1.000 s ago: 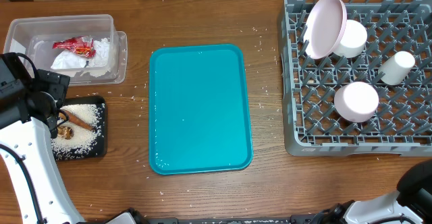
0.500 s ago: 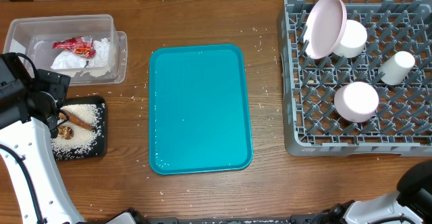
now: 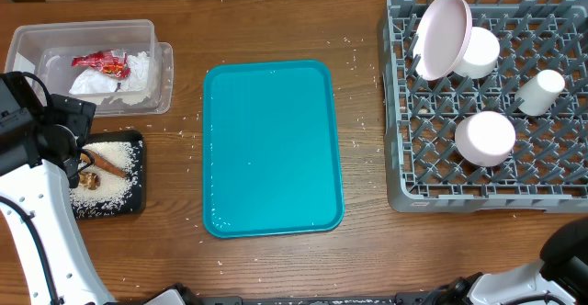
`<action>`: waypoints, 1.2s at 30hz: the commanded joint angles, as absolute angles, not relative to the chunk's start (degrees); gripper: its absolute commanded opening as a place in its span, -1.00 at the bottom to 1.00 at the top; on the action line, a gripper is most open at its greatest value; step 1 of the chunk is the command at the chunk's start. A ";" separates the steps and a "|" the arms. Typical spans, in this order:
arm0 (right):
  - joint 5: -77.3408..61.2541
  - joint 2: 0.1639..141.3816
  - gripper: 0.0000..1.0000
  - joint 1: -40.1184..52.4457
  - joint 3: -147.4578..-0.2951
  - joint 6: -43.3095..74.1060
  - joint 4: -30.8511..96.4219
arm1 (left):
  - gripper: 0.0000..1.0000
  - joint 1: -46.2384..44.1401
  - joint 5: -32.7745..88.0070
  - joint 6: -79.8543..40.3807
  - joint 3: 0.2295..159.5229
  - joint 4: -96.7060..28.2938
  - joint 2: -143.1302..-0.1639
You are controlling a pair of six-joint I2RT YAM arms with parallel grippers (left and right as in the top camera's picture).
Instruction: Sort waste into correct bins and load items into the dishwasher
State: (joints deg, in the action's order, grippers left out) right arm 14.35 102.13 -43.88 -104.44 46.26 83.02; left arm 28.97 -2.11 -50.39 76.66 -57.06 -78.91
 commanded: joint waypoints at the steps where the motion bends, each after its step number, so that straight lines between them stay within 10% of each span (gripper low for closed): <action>1: 14.68 102.04 1.00 -44.12 -104.25 46.52 82.74 | 0.99 28.80 -1.85 -49.69 77.49 -56.99 -79.07; 36: 2.96 79.94 1.00 -30.30 -98.98 46.52 60.16 | 1.00 28.82 -1.85 -49.71 77.49 -56.99 -79.07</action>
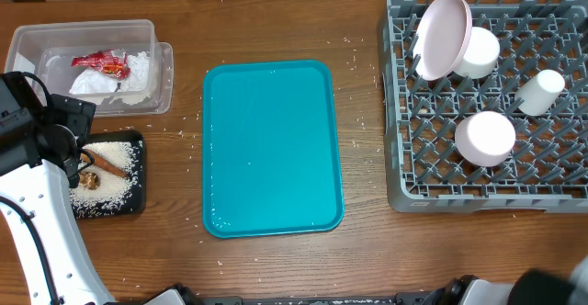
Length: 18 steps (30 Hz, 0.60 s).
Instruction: Sort waste into correct bins and load items into the dishwasher
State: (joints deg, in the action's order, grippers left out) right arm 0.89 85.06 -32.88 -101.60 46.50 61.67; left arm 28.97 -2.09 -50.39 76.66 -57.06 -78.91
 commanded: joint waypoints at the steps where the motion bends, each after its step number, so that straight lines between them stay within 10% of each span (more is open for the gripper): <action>1: 2.96 78.35 1.00 -29.28 -97.19 46.52 58.78 | 0.99 28.82 -1.85 -49.71 77.49 -56.99 -79.07; 18: 2.96 40.07 1.00 -8.86 -36.80 46.46 14.24 | 1.00 28.82 -1.85 -49.71 77.49 -56.99 -79.07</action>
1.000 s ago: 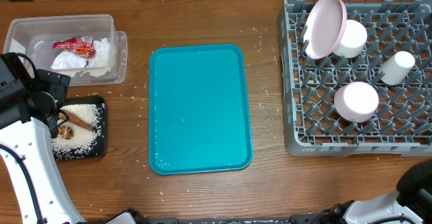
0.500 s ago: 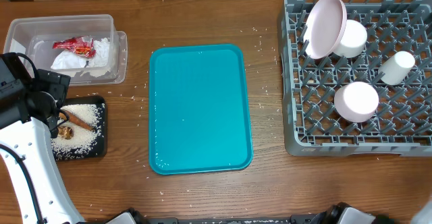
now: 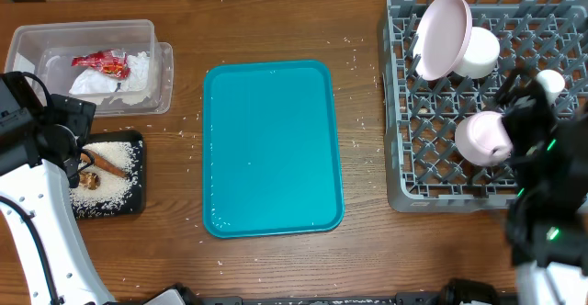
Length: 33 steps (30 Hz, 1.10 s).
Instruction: Sort waste into correct bins and load items into the dishwasher
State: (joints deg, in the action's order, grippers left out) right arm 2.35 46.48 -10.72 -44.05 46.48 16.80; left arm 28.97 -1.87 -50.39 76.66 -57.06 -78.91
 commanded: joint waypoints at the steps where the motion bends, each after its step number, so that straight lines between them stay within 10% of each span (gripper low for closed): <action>1: 2.96 38.00 1.00 -8.58 -34.28 46.46 13.28 | 0.99 28.82 -1.85 -49.69 77.47 -56.99 -79.07; 33: 4.60 14.44 1.00 -3.77 -3.01 31.40 -4.51 | 1.00 28.82 -1.85 -49.69 77.47 -56.99 -79.07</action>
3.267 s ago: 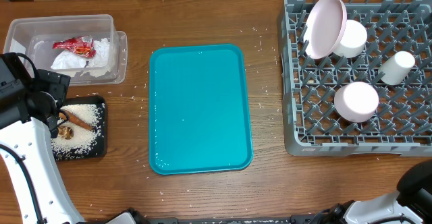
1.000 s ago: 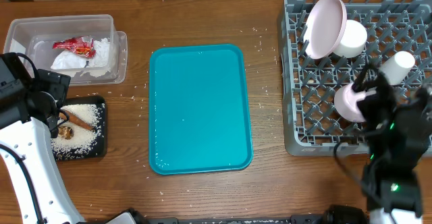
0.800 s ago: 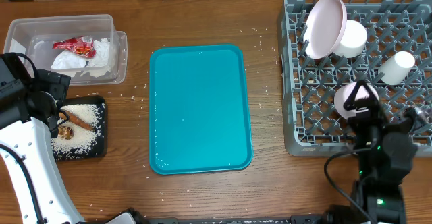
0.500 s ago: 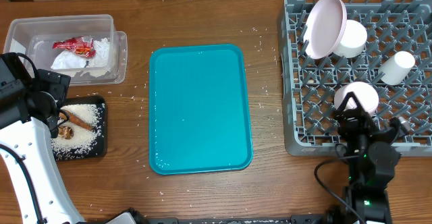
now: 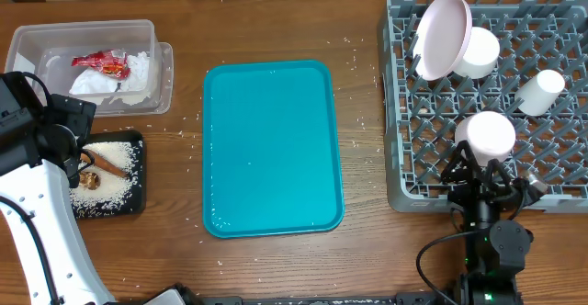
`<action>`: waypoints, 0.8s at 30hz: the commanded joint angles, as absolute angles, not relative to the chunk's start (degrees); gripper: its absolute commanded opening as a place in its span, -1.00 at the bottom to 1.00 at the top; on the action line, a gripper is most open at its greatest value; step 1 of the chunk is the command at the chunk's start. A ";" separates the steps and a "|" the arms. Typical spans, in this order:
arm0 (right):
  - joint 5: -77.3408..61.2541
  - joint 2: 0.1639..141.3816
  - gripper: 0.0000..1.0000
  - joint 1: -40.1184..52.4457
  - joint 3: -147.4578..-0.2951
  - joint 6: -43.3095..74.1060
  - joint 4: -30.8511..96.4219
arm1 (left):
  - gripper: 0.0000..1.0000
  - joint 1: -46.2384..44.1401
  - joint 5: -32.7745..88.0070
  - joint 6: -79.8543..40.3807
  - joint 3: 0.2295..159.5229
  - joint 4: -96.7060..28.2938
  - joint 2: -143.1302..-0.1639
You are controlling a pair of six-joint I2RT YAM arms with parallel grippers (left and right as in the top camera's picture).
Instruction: Sort waste into correct bins and load items into the dishwasher
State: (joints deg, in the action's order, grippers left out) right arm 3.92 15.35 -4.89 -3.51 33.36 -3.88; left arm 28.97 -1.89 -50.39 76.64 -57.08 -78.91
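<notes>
The grey dish rack (image 5: 551, 191) on the right holds a pink plate (image 5: 443, 31) on edge, a white cup (image 5: 480, 53) behind it, a small white cup (image 5: 539, 91) and an upturned pink cup (image 5: 488, 133). The teal tray (image 5: 272, 147) in the middle has nothing on it. My right gripper (image 5: 480, 170) stands at the rack's front edge, just below the pink cup, with its fingers spread and holding nothing. My left gripper (image 5: 77, 163) hangs over the black tray (image 5: 136, 200) of rice and food scraps; its jaws are hidden by the wrist.
A clear bin (image 5: 28, 40) at the back left holds a red wrapper (image 5: 101, 62) and white tissue (image 5: 118, 81). Rice grains lie scattered on the wooden table (image 5: 367, 103). The left arm's white link runs down the left edge.
My right arm was high over the rack's right part, partly covering the pink cup; now it stands lower at the rack's front edge, below that cup. The left arm has not moved.
At first only a bit of my right arm showed at the bottom right corner, and the same held a moment later. Then it was up over the rack's right side, and now it is at the rack's front edge. Rack contents, tray and bins look unchanged.
</notes>
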 commanded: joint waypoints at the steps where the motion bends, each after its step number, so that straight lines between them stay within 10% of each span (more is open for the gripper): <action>1: 4.95 14.02 1.00 -3.29 -3.01 31.35 -4.47 | 0.99 28.82 -1.85 -49.69 77.47 -56.99 -79.07; 24: 5.02 0.16 1.00 1.65 -1.83 20.56 3.20 | 0.99 28.82 -1.85 -49.69 77.47 -56.99 -79.07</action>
